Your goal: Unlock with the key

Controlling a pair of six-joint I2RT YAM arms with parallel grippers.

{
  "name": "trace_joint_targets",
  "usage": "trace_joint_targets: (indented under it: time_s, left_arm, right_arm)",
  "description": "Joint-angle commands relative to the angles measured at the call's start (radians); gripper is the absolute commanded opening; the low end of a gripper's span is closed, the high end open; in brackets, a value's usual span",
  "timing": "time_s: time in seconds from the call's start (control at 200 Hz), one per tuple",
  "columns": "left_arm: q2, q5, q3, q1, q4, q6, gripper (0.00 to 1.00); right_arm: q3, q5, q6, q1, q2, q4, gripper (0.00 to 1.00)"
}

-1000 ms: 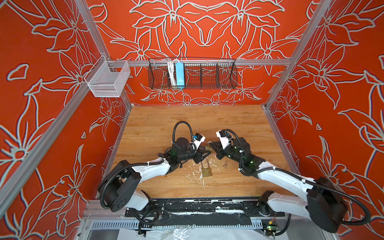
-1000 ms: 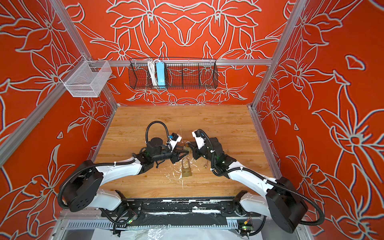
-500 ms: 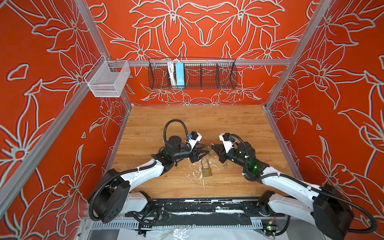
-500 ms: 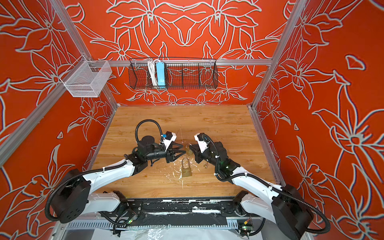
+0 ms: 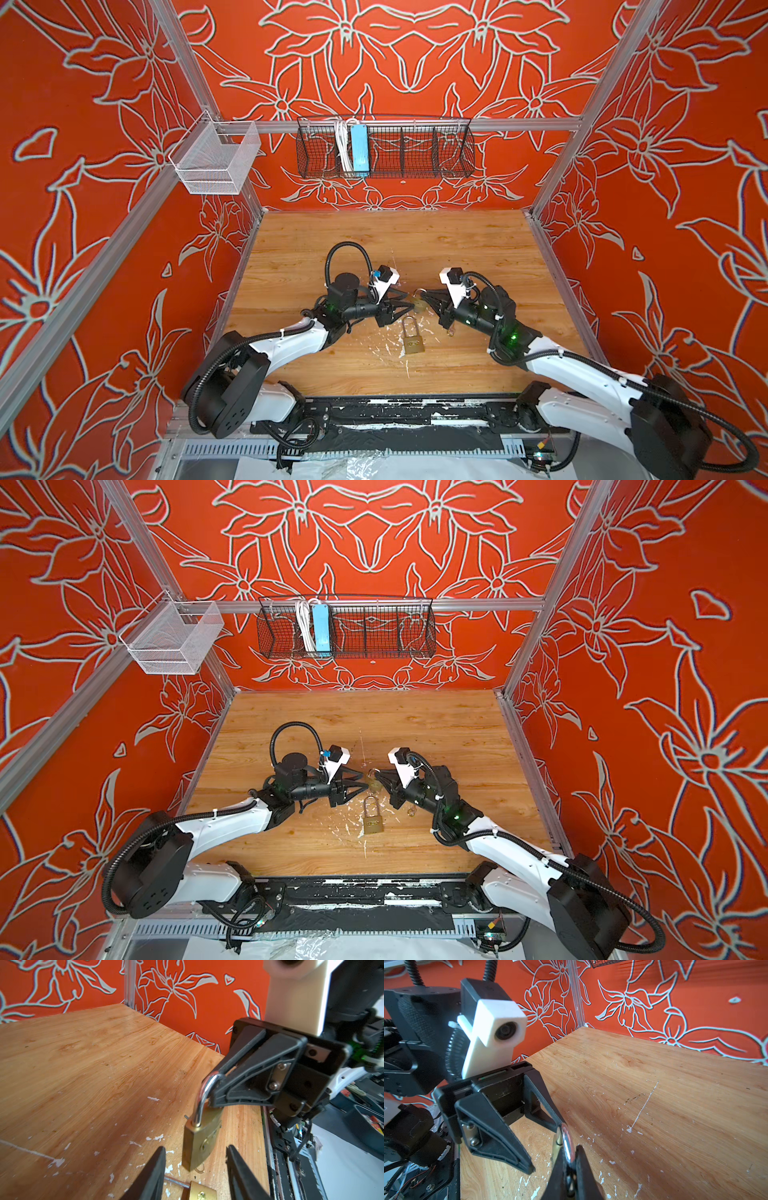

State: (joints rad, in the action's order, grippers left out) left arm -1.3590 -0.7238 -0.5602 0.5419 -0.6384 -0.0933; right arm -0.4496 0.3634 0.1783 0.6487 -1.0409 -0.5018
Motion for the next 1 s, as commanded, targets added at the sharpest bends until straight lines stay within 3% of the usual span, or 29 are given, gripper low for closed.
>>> trace_joint_targets:
  time_s: [0.0,0.11,0.616,0.841,0.991]
  left_arm:
    - [-0.036,-0.115,-0.014,-0.005,-0.089,-0.035,0.47]
    - [-0.075,-0.186,-0.023,-0.002,-0.164,-0.096,0.41]
    - [-0.147,-0.181,-0.043,0.036,-0.231,-0.144,0.34]
    - [-0.163,-0.181,-0.055,0.041,-0.234,-0.164,0.02]
    - [-0.157,-0.169,-0.057,0.041,-0.218,-0.160,0.00]
  right_arm:
    - [0.000,0.029,-0.011,-0.001,0.019,-0.088,0.00]
    - [-0.001,0.027,-0.009,-0.001,0.015,-0.090,0.00]
    - [-0.004,0.037,0.002,-0.001,-0.012,-0.105,0.00]
    - [-0.001,0.005,0.001,-0.001,-0.002,-0.095,0.00]
    - [0.008,-0.039,0.005,-0.001,0.012,-0.096,0.00]
